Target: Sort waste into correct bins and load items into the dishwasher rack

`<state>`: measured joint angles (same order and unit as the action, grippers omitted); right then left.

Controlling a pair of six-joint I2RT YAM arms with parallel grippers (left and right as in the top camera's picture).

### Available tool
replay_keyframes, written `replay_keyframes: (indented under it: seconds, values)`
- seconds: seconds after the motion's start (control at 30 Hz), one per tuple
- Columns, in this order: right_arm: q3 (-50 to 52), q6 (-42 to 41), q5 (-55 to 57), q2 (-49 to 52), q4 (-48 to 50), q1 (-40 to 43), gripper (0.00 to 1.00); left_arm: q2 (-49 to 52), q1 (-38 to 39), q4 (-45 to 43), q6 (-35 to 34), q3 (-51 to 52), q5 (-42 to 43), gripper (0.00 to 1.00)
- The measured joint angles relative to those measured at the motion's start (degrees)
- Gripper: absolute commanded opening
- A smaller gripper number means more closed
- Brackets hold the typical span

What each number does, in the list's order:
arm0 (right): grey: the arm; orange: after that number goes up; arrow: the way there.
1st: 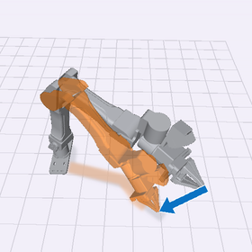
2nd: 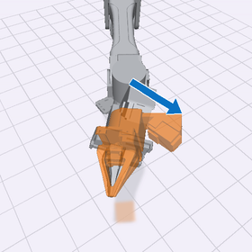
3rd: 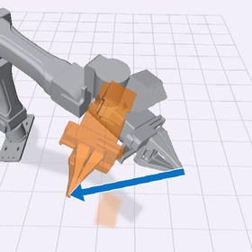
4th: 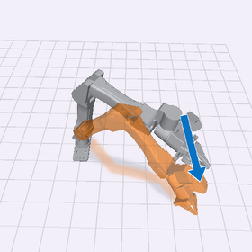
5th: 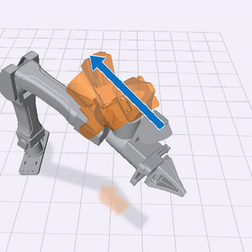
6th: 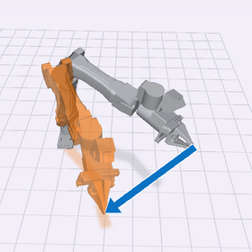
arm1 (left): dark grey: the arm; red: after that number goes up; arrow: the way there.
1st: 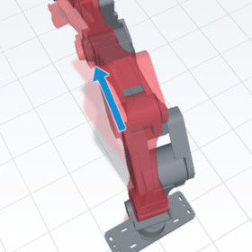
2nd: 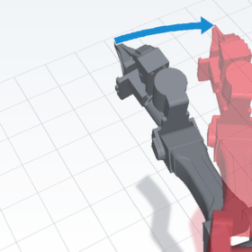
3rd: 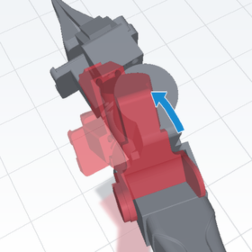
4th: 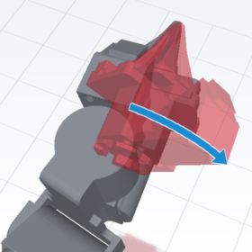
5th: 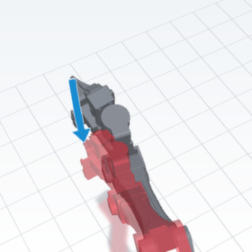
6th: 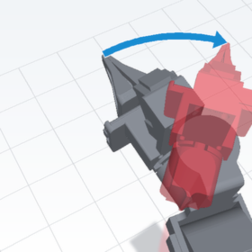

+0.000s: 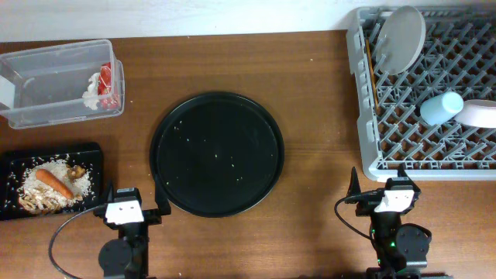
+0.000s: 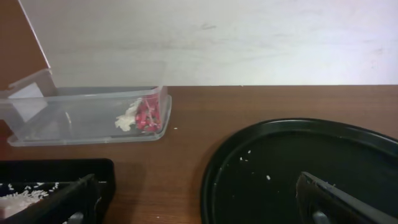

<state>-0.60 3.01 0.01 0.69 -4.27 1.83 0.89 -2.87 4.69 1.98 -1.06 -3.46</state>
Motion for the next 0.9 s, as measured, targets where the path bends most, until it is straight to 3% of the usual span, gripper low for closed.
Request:
replay_keyframes:
  seconds: [0.9]
  values:
    - [0.00, -0.04, 0.00, 0.00, 0.00, 0.00, 0.98, 0.00, 0.00, 0.00, 0.63, 0.00, 0.00, 0.99]
